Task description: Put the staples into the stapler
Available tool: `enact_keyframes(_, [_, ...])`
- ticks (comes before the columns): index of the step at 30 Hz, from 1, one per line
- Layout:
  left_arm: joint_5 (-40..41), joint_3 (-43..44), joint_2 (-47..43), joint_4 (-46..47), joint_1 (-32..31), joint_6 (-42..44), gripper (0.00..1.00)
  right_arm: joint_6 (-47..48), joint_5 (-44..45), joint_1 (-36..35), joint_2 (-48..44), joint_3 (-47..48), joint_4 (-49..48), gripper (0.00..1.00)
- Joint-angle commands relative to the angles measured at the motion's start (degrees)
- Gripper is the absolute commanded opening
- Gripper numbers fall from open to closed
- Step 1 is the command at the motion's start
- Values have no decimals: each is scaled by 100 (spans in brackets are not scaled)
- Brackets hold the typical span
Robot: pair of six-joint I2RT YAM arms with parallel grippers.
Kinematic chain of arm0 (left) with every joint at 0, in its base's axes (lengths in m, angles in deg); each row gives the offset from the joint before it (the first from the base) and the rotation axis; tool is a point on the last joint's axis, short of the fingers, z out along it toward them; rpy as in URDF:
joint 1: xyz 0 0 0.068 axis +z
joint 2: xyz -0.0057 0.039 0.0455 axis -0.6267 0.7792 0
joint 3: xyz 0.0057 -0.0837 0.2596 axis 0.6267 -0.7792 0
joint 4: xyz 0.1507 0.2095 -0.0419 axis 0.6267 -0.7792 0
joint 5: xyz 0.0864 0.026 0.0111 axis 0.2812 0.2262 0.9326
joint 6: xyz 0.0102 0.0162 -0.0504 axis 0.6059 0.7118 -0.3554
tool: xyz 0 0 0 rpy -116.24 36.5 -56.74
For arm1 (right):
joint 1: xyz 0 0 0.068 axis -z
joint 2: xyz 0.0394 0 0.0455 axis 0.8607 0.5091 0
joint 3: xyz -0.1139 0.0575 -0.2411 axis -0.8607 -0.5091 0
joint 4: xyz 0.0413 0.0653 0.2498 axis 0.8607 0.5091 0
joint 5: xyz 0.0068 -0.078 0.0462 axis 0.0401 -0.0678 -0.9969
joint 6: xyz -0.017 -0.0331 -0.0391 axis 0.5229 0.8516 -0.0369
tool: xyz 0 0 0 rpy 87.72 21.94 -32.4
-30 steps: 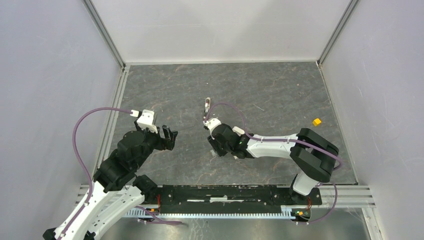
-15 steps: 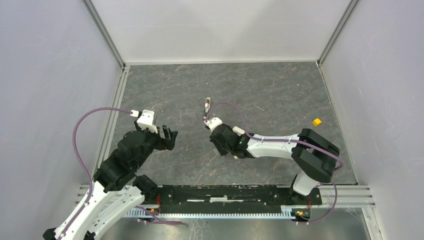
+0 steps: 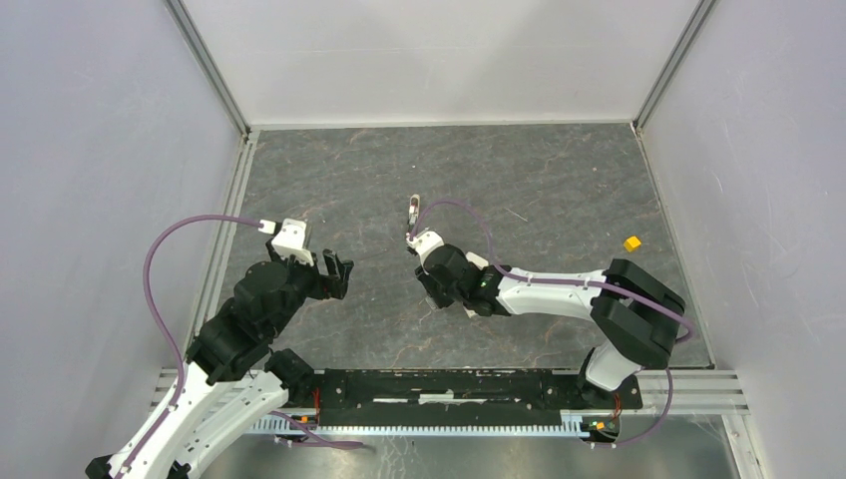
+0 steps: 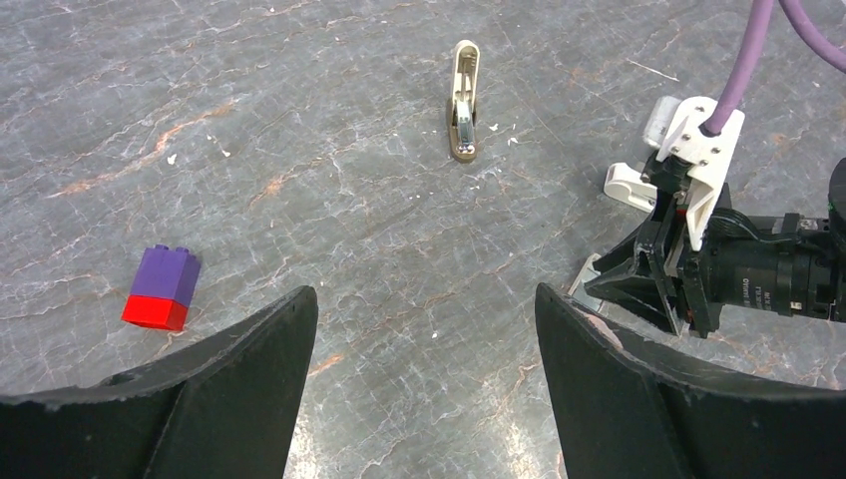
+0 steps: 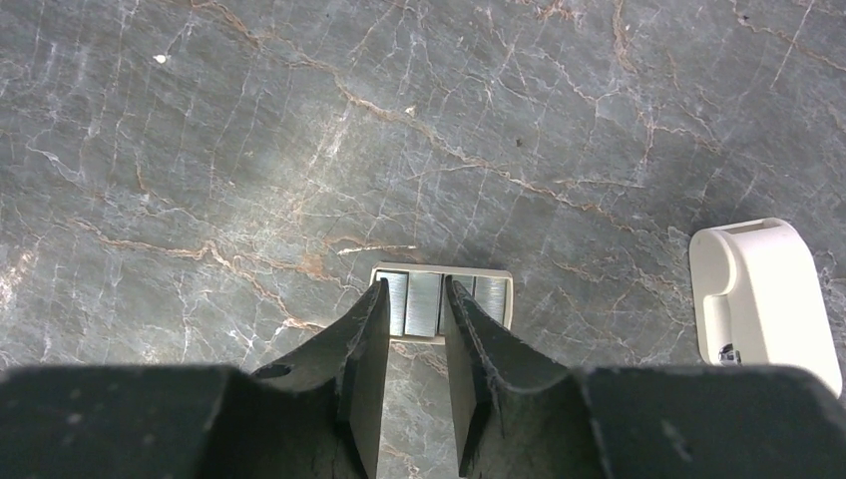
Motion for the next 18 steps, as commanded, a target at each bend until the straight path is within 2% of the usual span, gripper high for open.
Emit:
enact_keyframes(1, [66, -13, -43, 119, -8, 301, 87, 90, -106, -15, 103, 28, -190, 33])
enact_keyframes(18, [73, -28, 1, 134, -9, 301, 87, -33, -462, 102, 98, -225, -325, 55])
